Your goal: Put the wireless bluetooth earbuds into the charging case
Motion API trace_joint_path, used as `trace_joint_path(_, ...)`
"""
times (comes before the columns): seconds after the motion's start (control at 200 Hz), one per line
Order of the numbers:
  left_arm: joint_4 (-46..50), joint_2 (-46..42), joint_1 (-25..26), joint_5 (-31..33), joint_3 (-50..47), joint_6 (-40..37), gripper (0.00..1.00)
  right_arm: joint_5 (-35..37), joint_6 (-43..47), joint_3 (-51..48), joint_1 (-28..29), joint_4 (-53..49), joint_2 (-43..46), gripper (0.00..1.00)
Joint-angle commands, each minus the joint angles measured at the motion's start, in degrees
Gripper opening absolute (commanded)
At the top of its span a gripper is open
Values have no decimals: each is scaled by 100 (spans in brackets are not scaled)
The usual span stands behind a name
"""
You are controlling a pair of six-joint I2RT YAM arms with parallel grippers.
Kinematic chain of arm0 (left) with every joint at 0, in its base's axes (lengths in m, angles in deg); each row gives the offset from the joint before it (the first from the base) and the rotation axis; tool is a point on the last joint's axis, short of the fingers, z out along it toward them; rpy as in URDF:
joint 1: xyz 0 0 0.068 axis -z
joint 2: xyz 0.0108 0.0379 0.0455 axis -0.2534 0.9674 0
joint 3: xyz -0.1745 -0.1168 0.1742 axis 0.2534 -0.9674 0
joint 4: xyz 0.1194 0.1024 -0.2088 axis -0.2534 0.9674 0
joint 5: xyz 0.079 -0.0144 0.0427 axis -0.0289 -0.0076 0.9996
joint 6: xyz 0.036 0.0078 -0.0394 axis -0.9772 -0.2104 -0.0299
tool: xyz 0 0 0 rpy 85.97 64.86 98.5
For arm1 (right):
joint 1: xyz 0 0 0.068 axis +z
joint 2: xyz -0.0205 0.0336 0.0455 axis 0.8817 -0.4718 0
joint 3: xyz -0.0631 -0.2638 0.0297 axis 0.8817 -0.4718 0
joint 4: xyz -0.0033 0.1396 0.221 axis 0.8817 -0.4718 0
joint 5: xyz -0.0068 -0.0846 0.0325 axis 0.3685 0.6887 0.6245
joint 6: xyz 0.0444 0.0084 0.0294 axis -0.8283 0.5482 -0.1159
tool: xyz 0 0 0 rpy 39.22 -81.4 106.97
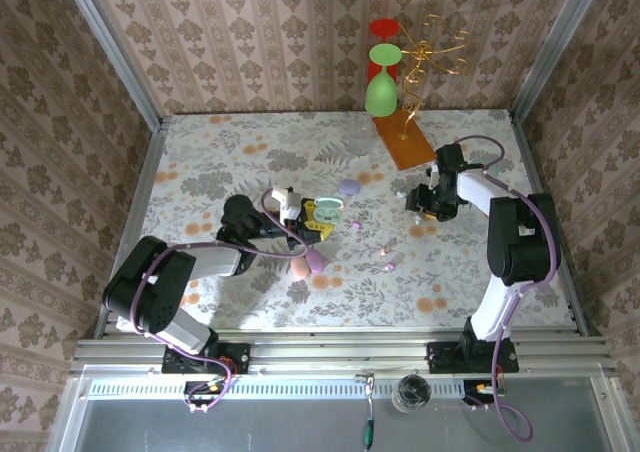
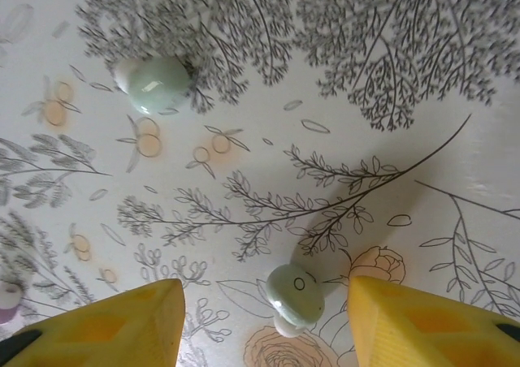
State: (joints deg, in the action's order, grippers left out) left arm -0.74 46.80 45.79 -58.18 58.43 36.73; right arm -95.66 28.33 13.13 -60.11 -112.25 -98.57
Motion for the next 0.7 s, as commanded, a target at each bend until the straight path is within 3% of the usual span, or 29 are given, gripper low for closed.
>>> trace_joint_path(0.0, -165, 23, 26, -126, 75, -162, 25, -212, 148, 177, -7, -301, -154, 56)
trace_joint_path(0.695, -169, 109, 26, -204, 120, -180, 25, -339, 358, 369, 0, -367, -482, 54)
